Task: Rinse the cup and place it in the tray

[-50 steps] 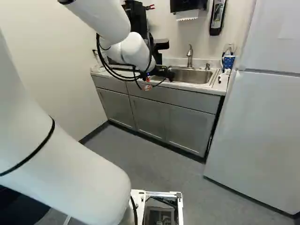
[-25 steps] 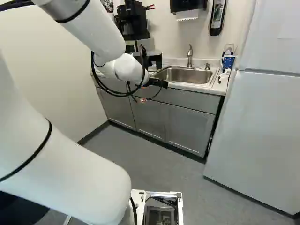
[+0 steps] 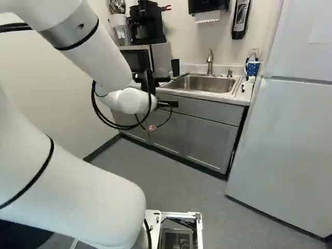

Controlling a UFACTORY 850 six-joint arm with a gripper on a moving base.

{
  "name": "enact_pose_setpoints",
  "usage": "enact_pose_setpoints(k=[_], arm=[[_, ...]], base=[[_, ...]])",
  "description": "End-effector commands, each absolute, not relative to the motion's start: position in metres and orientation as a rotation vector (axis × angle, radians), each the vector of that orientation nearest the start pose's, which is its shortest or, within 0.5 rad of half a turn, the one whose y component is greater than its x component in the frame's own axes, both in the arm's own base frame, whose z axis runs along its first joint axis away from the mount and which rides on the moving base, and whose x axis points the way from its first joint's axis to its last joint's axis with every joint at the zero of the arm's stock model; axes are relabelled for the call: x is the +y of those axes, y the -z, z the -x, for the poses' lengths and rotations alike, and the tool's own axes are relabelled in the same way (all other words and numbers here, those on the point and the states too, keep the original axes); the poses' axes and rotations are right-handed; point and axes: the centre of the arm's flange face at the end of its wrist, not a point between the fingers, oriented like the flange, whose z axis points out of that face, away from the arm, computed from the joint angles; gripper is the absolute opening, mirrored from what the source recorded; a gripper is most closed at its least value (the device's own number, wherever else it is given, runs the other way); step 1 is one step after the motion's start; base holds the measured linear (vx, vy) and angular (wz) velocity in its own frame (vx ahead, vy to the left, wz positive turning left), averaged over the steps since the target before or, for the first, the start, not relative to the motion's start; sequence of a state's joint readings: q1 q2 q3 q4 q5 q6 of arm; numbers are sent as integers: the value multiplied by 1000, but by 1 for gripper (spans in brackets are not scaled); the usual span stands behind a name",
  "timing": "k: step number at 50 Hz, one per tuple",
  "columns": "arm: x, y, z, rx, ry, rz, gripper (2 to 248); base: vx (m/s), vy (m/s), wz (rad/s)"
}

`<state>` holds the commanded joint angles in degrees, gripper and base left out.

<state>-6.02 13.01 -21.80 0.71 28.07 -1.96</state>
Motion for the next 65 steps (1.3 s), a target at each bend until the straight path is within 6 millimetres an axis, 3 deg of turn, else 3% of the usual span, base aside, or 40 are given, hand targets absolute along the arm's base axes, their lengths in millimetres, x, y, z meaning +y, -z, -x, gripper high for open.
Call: enact_pose_setpoints(k=[31,65], arm=[[-13,-392,-307,44,1770,2632,247],[-1,-369,-275,5,1818,2567,247]], base=[[0,0,0],[0,0,0]])
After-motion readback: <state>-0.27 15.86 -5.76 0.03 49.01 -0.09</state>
